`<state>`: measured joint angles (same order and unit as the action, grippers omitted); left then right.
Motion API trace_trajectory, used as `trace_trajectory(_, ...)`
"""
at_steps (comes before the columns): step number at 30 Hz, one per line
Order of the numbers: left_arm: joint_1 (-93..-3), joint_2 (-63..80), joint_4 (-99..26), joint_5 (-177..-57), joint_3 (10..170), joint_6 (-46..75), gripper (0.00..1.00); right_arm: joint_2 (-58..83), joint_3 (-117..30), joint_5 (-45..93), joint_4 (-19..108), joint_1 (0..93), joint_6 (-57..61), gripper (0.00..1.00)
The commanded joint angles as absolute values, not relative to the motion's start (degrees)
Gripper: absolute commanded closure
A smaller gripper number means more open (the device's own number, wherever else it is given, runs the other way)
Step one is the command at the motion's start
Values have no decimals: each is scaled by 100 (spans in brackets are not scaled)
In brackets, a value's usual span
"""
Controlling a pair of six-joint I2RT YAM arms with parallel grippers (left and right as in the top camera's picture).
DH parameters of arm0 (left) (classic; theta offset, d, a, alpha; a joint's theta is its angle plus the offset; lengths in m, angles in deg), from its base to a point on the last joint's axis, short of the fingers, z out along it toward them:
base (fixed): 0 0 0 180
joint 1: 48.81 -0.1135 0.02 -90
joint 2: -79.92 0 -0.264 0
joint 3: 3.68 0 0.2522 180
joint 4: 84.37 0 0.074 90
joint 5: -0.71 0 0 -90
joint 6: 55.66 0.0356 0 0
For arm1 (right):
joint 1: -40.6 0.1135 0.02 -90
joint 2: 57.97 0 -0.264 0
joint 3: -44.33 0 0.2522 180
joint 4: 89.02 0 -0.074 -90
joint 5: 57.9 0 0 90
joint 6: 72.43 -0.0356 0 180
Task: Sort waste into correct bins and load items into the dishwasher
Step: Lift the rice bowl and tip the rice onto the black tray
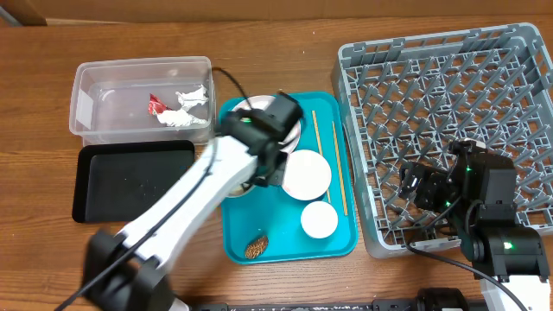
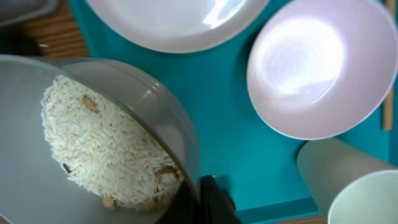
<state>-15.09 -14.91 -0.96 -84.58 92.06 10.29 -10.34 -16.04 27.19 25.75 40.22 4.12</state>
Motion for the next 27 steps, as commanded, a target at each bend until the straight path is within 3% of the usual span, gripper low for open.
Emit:
trace_trajectory(1,-1909,-826,-67,-8469,9016,900,96,-1084,-1750,2772,2586,3998,447,0)
trace_trajectory(7,-2689,-489,-288,-8816,8511,1079,96,-1084,-1750,2774,2588,3998,449,0)
trace_trajectory(17,-4578,-472,-1232,-11039,7602,2434,95,-1084,-1750,2774,2588,3998,449,0)
trace_trajectory(27,-6416,-546,-1414,-13000,7320,3481,96,-1084,-1750,2774,2588,3998,449,0)
